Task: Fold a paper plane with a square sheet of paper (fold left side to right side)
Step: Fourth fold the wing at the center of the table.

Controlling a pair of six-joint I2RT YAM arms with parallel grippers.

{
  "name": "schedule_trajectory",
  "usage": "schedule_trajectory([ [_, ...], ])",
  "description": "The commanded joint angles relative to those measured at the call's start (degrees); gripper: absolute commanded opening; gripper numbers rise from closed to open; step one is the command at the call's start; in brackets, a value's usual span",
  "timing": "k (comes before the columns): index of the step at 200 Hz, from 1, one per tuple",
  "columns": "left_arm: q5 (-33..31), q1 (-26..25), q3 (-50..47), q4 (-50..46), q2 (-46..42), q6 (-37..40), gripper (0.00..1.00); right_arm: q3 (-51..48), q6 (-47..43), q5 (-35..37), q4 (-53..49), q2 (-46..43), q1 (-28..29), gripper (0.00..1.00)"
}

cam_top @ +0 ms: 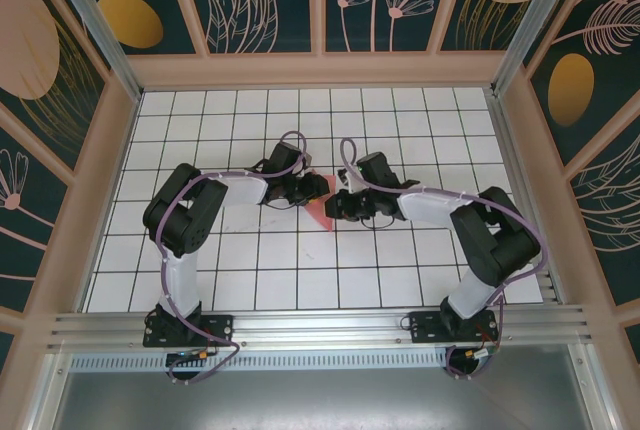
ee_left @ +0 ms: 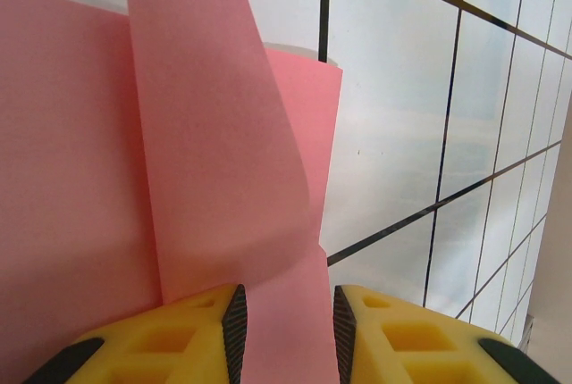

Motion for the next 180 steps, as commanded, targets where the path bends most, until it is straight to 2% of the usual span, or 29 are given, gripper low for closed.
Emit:
schedule_trajectory([
  [1,-2.4,-0.3,-2.0,-2.2,1.7,0.4,0.35,0.1,1.2,-1.0,2.8,1.0,0.9,0.23],
  [97,-2.5,-0.3,-2.4,-2.1,1.0,0.4,0.34,5.4,-2.3,3.2,-0.6,5.6,1.1,0.23],
  [180,-2.4,-0.3,-2.2,-2.1,1.1,0.6,0.34,2.5,-2.7,3.9,-2.1,7.0,2.1,0.22],
])
